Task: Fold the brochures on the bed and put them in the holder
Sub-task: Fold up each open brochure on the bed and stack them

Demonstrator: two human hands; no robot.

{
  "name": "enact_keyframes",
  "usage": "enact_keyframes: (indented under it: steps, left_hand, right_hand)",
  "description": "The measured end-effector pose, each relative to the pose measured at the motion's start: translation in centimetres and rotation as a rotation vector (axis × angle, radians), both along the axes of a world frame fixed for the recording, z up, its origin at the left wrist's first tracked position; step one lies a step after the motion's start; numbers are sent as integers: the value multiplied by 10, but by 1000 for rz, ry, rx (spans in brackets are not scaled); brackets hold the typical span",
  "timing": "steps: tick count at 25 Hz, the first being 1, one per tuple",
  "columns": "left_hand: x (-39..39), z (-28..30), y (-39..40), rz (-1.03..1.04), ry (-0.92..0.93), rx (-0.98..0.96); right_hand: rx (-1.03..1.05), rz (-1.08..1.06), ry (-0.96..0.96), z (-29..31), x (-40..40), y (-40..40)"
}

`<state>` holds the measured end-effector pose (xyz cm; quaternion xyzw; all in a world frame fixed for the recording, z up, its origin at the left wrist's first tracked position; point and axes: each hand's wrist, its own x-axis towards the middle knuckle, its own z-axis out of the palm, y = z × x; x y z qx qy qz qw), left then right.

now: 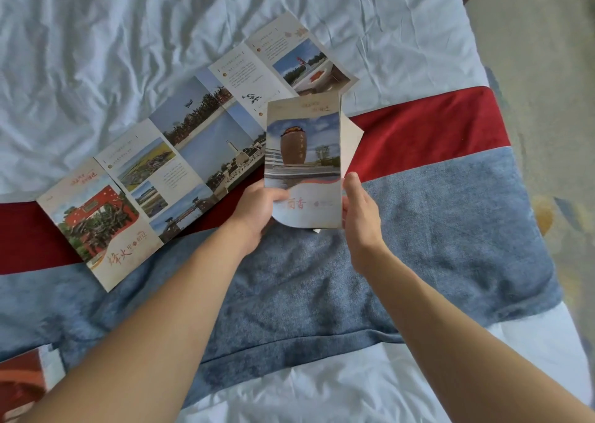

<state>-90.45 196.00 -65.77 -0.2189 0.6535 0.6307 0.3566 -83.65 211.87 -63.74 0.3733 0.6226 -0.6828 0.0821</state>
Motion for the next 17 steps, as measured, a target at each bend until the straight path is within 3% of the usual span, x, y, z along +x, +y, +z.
enact_keyframes:
  steps: [3,5,8,11,14,17]
  left_hand:
    - [3,4,12,-106,209,-152]
    - [7,3,16,-193,317,-259]
    - [14,0,23,-297,374,-335]
    - [18,-1,29,-301,393,-323]
    - [23,-2,29,-367,468,-364]
    - [38,-9,24,-608,636,-560]
  right_hand:
    - [4,-75,1,0,-2,-4]
    - [135,-103,-9,0,-1,-3]
    - [291,-150,-13,-2,2,1]
    - [231,-206,-7,-4,9,6]
    - [210,-107,-121,-10,21,7]
    - [500,167,-230,-20,40,9]
